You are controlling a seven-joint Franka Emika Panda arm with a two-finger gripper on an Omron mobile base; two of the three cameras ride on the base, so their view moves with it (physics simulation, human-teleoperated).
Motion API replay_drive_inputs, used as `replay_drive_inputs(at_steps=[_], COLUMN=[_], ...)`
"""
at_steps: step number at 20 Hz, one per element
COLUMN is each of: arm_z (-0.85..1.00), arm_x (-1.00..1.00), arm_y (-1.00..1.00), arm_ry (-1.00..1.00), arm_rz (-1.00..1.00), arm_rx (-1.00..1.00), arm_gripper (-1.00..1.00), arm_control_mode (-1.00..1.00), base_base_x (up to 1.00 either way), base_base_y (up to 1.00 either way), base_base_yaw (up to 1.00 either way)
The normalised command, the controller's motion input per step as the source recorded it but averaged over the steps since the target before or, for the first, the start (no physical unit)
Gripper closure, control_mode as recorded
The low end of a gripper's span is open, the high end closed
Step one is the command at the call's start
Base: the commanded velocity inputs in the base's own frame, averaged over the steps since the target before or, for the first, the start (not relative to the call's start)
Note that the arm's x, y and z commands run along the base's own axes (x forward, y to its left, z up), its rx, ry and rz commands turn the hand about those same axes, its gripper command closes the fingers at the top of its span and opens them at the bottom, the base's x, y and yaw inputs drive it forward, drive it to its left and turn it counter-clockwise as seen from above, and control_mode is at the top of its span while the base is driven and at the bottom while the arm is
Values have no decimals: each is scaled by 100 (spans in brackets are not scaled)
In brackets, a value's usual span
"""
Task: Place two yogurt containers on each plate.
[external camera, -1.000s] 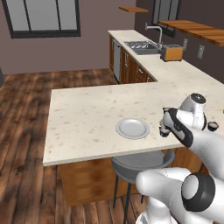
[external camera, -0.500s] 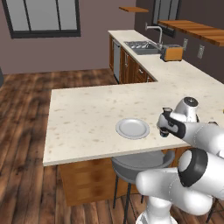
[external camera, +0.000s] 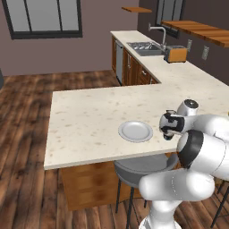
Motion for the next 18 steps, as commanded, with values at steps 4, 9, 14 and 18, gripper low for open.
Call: replay_drive_inputs(at_steps=[4,9,14,18], arm_z=[-25,-24,-21,-20], arm_x=[24,21,19,18], arm_y=[0,-1,-10,-6], arm_ry=[0,1,3,5], arm_rz=[0,0,0,0], arm_rx=[0,0,0,0], arm_gripper=[-100,-100,-100,-100], arm_control_mode=[-100,-100,-100,-100], base_base_x=[0,0,0,0], base_base_y=[0,0,0,0], base_base_yaw=[0,0,0,0])
